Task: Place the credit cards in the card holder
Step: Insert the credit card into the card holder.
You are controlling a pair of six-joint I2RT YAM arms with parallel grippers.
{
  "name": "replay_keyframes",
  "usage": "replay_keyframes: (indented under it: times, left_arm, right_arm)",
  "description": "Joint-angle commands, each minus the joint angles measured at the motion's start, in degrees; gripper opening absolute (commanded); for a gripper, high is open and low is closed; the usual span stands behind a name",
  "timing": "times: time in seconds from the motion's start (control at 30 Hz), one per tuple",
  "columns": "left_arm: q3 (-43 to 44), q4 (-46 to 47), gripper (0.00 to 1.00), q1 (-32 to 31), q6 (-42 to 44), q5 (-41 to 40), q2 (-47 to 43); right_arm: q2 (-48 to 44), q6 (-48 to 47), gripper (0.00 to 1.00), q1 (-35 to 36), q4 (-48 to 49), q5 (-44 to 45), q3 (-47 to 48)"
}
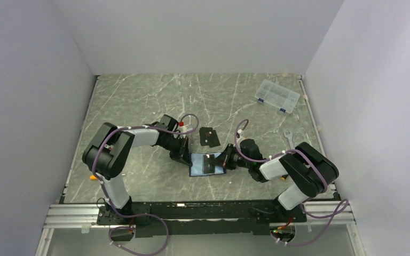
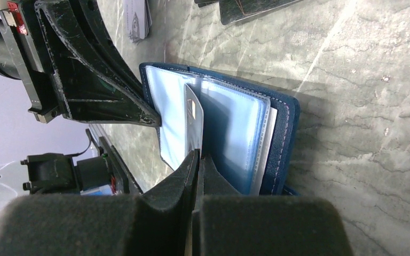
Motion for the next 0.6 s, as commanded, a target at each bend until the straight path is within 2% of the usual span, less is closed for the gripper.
replay_keyframes:
  times: [0.0,0.57]
  left_arm:
    - [-1.0,-0.1,0.00,0.0,0.5,-4.3,-1.2]
    - [-0.6,0.3,0.00,0.0,0.1,-0.7,-1.5]
  right_arm:
    - [0.3,-1.2,0.00,0.3,-5.9,1.2,-0.1]
    - [4.1,-2.3,0.00,1.9,-6.7,1.0,4.0]
